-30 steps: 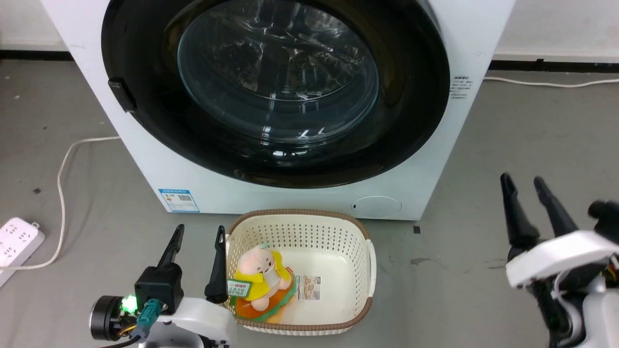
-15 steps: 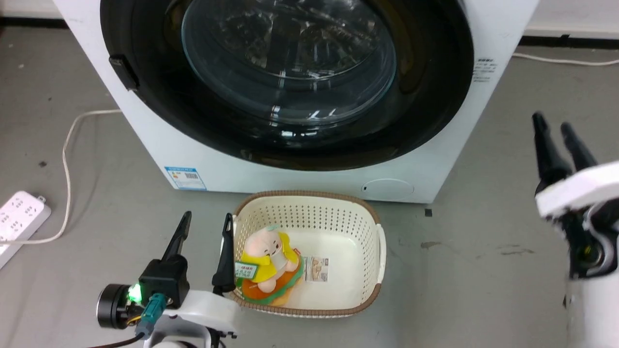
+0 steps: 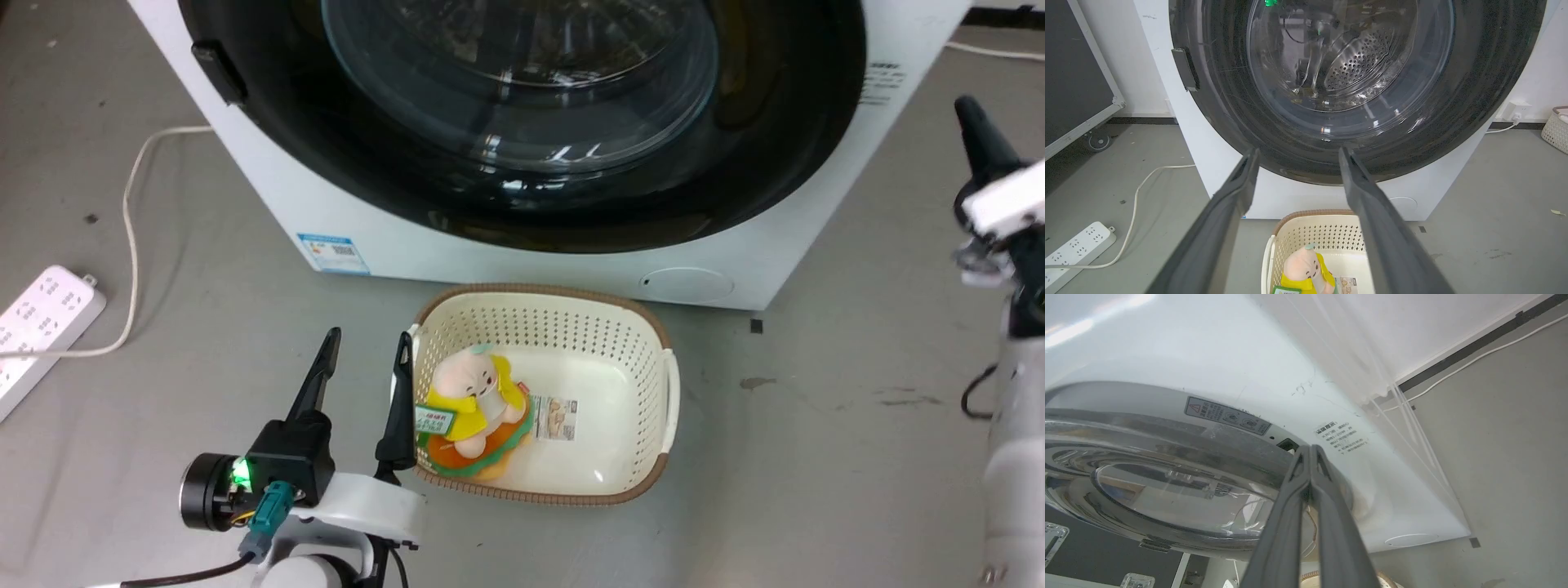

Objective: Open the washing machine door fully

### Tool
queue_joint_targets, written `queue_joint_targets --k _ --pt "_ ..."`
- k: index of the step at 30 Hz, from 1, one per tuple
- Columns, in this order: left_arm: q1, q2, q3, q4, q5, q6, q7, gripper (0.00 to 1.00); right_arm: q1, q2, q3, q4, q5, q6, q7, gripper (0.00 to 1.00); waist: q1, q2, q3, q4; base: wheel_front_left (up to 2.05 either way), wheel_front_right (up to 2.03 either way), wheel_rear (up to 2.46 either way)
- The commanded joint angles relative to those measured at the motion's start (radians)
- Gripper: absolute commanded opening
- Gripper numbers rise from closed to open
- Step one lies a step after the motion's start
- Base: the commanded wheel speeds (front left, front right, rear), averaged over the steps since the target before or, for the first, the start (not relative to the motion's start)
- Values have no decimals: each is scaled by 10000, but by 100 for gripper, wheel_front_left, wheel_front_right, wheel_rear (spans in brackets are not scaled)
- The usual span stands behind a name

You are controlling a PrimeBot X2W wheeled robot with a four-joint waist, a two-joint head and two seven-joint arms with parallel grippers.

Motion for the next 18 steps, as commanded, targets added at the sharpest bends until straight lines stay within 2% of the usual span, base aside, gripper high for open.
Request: queue_joint_targets --k 1,9,18 --pt "-140 10 -51 -48 -94 76 -87 100 -460 -96 -162 268 225 9 139 0 -2 0 104 91 0 0 0" --pt "-365 11 -401 -46 -309 263 -295 100 -2476 -598 -870 2574 629 9 1624 0 -2 0 563 495 0 0 0" --pt "-512 12 -629 -41 -441 388 -484 100 -3795 -1019 -1382 4044 1032 10 2485 0 -2 0 883 804 0 0 0"
